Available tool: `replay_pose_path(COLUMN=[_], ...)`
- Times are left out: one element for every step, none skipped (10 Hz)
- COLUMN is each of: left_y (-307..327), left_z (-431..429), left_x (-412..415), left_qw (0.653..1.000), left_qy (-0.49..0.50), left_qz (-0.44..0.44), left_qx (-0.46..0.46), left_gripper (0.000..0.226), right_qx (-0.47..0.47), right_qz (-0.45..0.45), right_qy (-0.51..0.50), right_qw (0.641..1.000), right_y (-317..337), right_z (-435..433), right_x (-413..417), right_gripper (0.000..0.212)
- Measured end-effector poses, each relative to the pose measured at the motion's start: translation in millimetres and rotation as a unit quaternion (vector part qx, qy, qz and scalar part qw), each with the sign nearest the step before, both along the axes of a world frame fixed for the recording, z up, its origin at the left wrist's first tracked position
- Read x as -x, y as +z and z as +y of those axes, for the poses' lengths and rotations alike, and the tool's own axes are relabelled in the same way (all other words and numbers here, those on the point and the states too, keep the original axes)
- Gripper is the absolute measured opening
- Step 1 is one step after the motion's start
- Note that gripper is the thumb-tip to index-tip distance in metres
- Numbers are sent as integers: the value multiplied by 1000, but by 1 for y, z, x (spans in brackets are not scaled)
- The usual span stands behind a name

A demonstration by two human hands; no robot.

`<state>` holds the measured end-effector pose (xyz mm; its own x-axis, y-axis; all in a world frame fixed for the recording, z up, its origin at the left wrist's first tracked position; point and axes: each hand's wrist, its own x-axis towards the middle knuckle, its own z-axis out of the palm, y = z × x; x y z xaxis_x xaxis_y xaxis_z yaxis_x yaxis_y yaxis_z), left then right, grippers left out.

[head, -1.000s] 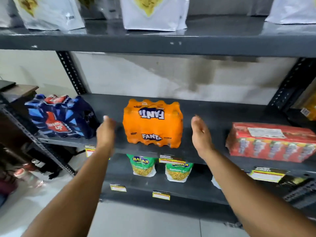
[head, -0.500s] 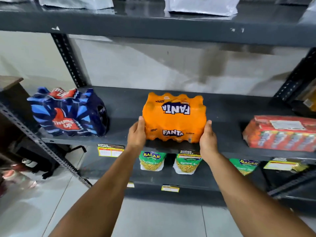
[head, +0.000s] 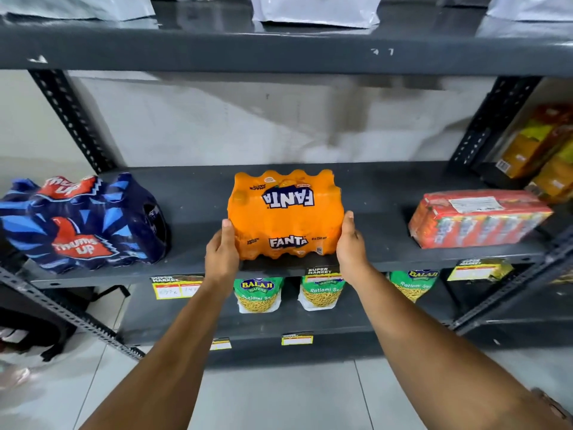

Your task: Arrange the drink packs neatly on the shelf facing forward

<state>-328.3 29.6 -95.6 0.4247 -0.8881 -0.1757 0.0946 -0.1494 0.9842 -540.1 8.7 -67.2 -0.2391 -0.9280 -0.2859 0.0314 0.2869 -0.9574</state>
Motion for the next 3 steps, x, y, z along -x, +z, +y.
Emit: replay_pose_path(left_y=[2,3,16], left_z=[0,1,5], left_x=[-2,-3,0], left_qw=[1000,1000,999], left_qy=[0,-12,-20], left_qz=[-6,-11,-15], left_qx=[-7,-14,-26], left_gripper=[60,60,56], right_qx=[-1,-14,-33], right_qz=[12,14,37], right_qy=[15,21,34], right_qw=[1000,1000,998], right_y=[6,7,13], right_z=[4,5,9], right_x=[1,3,4], right_gripper=[43,57,66])
